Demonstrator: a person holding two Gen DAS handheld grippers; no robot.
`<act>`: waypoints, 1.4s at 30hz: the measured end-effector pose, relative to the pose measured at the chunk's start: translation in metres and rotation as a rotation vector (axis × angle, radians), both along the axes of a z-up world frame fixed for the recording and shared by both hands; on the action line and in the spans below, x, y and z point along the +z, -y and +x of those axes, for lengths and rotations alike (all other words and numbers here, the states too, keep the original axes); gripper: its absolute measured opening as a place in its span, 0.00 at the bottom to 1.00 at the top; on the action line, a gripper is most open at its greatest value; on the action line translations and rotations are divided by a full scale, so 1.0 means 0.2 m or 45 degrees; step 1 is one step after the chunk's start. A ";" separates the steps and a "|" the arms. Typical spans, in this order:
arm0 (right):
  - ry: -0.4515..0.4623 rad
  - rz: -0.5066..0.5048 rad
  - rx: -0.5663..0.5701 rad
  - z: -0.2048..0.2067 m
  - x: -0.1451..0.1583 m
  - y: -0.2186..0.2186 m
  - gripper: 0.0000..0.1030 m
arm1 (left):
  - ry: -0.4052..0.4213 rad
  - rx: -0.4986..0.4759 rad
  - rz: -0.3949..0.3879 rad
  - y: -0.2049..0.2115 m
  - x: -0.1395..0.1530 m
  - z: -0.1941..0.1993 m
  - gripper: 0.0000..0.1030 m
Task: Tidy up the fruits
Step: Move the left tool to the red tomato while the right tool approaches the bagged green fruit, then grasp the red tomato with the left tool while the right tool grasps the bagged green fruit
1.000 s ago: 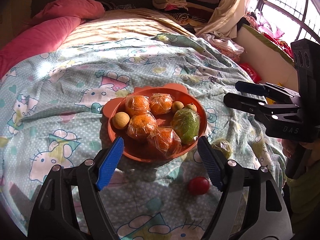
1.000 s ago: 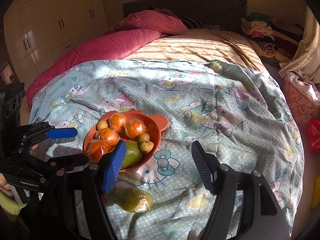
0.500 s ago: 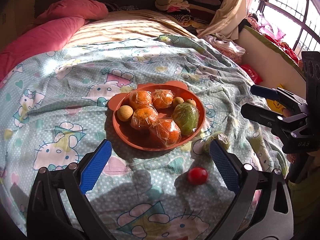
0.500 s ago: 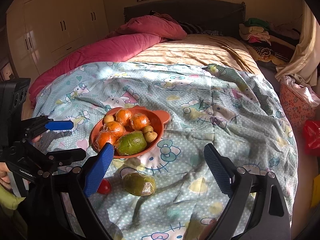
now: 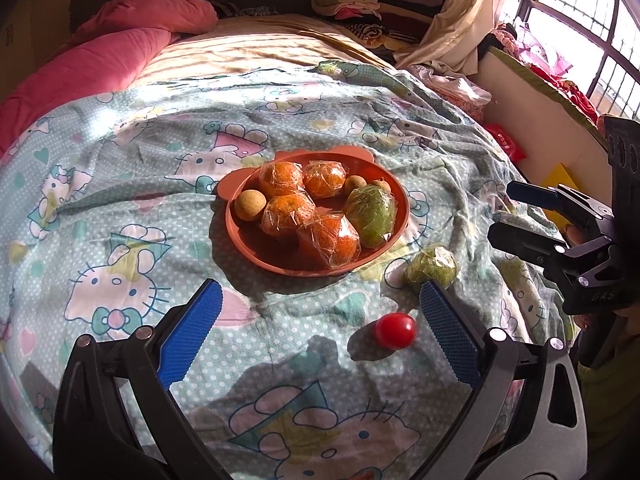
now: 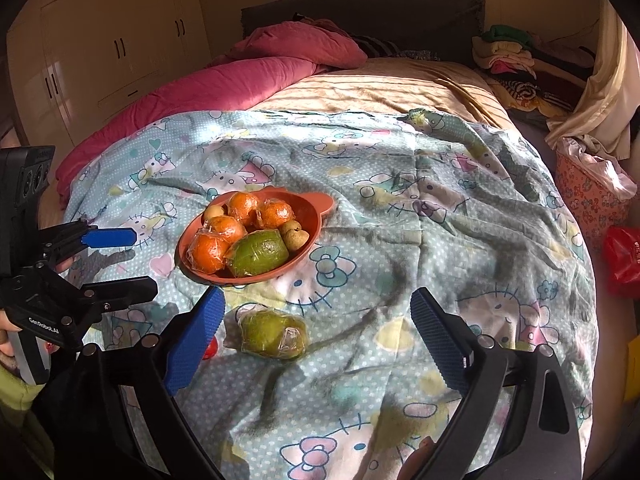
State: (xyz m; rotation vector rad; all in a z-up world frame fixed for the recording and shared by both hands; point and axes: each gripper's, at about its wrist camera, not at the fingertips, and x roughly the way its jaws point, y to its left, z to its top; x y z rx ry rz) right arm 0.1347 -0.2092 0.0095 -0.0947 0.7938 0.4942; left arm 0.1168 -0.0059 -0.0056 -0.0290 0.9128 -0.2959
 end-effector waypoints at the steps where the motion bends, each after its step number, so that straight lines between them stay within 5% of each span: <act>1: -0.005 -0.001 0.002 0.00 -0.01 0.00 0.91 | -0.005 -0.001 0.001 0.00 -0.01 0.00 0.91; 16: -0.075 -0.057 0.071 -0.06 -0.12 0.01 0.91 | -0.081 -0.094 0.011 0.10 -0.13 -0.08 0.89; 22: -0.104 -0.042 0.067 -0.04 -0.15 0.06 0.91 | -0.108 -0.170 0.017 0.18 -0.19 -0.08 0.62; 35: -0.158 -0.030 0.178 0.02 -0.21 -0.03 0.88 | -0.134 -0.227 0.017 0.25 -0.25 -0.02 0.23; 42: -0.187 -0.054 0.248 0.05 -0.26 -0.13 0.70 | -0.144 -0.212 -0.005 0.20 -0.24 -0.01 0.22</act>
